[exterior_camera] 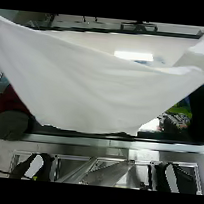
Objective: Fold the shirts.
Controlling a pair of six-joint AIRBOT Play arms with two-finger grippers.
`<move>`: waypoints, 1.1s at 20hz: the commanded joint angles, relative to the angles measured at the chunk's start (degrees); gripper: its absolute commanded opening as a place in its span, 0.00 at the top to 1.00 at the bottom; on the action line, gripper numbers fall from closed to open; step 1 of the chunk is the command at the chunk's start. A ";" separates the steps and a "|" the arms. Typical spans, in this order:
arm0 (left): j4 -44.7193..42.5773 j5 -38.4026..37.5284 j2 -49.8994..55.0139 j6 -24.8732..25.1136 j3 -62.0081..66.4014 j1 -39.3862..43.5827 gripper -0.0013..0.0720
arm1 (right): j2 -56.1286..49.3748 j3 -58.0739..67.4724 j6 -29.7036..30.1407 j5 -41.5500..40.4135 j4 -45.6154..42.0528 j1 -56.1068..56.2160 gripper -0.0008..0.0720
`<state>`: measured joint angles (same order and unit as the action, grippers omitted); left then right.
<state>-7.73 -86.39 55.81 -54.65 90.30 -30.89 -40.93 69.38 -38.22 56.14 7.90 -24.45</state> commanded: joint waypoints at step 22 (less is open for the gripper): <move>-37.53 -3.80 30.12 -9.46 -16.04 -3.15 0.02 | -30.16 -7.98 -16.68 17.73 -37.99 2.89 0.52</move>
<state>-40.10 -83.31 88.09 -59.48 79.48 -31.22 -73.82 66.04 -51.07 58.81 -26.87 -15.27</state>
